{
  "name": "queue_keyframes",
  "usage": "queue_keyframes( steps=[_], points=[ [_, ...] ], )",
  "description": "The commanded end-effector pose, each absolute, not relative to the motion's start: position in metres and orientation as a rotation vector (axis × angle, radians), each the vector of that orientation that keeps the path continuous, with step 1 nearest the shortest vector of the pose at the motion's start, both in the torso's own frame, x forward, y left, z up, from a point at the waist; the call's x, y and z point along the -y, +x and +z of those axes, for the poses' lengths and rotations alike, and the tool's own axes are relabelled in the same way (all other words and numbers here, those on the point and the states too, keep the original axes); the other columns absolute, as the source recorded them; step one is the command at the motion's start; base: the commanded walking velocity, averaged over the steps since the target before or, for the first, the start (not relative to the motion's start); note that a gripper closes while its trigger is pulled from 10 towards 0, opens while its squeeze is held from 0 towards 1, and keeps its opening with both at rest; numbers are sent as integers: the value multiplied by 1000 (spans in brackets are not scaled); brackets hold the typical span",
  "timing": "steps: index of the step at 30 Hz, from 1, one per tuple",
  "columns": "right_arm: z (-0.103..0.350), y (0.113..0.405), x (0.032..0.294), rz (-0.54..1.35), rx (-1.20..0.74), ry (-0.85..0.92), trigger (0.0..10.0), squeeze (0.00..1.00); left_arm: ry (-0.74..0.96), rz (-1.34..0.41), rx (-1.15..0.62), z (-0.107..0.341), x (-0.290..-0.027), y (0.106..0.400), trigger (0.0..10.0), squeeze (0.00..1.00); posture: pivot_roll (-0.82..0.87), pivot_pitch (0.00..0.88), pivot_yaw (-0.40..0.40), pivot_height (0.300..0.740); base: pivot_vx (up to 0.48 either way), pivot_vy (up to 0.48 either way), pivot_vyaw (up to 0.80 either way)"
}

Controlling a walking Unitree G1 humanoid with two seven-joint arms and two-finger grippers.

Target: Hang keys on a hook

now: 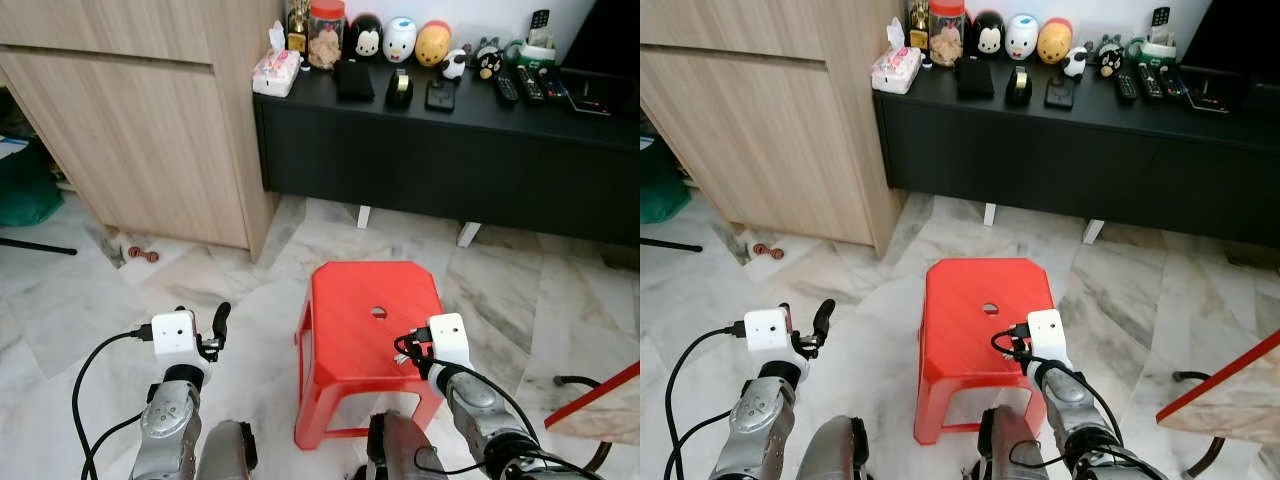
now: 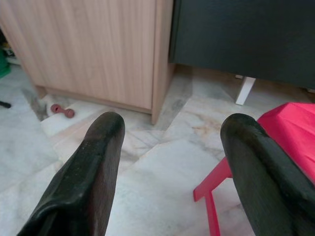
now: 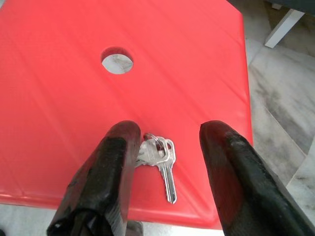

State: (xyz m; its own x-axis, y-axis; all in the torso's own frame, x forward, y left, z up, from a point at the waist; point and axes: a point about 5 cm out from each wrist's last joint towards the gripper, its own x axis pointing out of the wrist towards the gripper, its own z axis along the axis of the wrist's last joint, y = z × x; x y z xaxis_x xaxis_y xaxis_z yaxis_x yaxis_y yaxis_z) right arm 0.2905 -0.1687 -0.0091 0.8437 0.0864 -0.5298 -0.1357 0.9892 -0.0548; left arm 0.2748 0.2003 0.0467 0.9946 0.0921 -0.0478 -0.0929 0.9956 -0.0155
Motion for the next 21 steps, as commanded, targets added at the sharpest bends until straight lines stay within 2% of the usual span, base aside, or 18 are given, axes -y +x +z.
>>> queue_keyframes(
  steps=[1,5,18,21],
  points=[
    [-9,291,169,107,-551,-81,10000,0,15,58,-66,44,-197,274,10000,0,23,117,-62,602,0,0,0],
    [-8,292,168,110,-548,-80,10000,0,10,57,-67,44,-196,275,10000,0,24,110,-62,602,0,0,0],
    [-9,291,168,121,-552,-97,10000,0,22,47,-63,45,-193,277,10000,0,20,107,-66,602,241,0,0],
    [-9,291,168,122,-553,-98,10000,0,24,47,-62,45,-193,278,10000,0,20,107,-66,602,0,0,0]
  ],
)
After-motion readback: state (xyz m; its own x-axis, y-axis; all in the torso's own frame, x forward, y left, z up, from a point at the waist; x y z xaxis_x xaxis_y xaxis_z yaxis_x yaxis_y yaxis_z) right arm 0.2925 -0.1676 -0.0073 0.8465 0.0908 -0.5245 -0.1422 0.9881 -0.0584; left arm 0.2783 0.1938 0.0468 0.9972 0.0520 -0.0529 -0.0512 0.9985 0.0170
